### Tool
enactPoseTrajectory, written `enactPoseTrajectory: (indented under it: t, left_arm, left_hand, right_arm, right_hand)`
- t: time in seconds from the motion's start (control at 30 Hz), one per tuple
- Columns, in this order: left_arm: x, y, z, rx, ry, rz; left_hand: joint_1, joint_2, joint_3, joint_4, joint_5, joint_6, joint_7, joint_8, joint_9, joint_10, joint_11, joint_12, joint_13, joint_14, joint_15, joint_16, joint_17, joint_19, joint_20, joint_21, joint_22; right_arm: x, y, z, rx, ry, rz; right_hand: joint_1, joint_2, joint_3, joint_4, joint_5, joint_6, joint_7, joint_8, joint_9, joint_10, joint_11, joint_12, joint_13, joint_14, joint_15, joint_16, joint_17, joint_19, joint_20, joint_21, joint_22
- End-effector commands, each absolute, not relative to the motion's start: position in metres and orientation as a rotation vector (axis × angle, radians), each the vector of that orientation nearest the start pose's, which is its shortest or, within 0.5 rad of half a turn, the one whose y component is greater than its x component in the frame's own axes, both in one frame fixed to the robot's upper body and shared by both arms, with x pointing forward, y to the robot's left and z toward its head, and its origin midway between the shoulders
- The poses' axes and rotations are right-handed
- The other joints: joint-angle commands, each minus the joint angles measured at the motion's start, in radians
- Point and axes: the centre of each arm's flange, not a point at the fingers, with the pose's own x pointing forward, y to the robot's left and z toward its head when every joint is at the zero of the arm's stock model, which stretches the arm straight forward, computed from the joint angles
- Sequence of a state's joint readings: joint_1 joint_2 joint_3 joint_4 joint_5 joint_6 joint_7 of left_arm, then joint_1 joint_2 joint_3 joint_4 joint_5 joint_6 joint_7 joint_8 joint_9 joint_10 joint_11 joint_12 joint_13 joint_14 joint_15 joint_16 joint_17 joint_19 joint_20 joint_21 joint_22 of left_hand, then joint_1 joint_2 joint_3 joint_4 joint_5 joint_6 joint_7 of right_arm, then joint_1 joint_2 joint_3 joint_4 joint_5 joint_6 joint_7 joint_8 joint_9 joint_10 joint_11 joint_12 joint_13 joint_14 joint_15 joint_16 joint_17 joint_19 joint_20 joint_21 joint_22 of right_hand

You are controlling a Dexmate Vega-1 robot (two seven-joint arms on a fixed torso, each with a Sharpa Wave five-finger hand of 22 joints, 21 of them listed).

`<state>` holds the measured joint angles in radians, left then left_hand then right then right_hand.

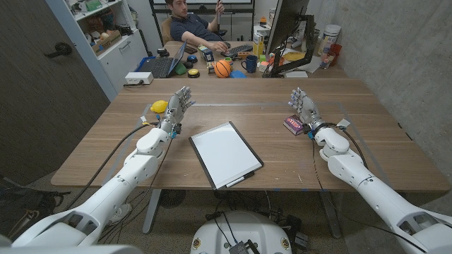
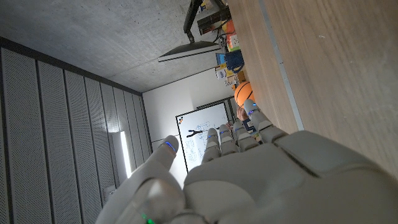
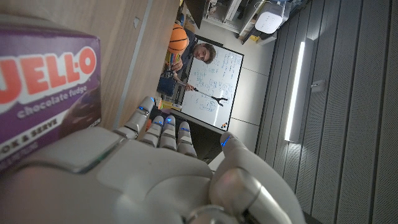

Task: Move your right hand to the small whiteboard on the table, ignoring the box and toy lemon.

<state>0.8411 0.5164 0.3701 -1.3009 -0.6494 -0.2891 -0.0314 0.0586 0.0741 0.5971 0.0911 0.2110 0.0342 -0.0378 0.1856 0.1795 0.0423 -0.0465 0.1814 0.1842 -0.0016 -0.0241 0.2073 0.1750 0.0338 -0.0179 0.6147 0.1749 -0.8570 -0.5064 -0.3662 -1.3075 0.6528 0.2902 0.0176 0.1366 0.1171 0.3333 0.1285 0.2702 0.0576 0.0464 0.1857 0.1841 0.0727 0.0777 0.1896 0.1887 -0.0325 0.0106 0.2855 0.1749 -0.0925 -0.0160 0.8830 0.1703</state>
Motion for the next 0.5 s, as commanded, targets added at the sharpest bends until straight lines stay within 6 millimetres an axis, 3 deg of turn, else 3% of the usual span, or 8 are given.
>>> enactPoseTrajectory:
  t: [0.03, 0.5]
  left_arm:
    - [0.653, 0.295, -0.029, -0.032, -0.586, -0.201]
    - [0.653, 0.297, -0.029, -0.037, -0.591, -0.188]
  left_hand:
    - [-0.001, 0.01, 0.005, -0.002, 0.005, 0.003, 0.003, 0.005, 0.005, 0.01, 0.001, 0.007, 0.005, -0.002, -0.008, 0.003, 0.003, 0.009, 0.002, 0.004, 0.003]
    - [-0.001, 0.009, 0.004, -0.002, 0.005, 0.0, -0.003, 0.004, 0.005, 0.009, 0.001, 0.006, 0.005, -0.003, -0.007, 0.002, 0.003, 0.01, 0.003, -0.001, 0.004]
  right_arm:
    - [0.651, -0.29, -0.034, 0.071, -0.598, 0.186]
    - [0.642, -0.286, 0.002, 0.039, -0.723, 0.18]
  right_hand:
    - [0.011, 0.001, 0.008, 0.0, 0.007, 0.007, -0.008, 0.006, 0.005, -0.008, 0.0, 0.003, 0.005, -0.008, 0.008, 0.002, 0.002, -0.006, 0.009, 0.006, 0.003]
    - [0.015, -0.001, 0.008, -0.004, 0.006, 0.003, -0.018, 0.004, 0.005, -0.016, -0.003, 0.0, 0.005, -0.017, 0.02, -0.008, 0.002, -0.011, 0.01, -0.006, 0.003]
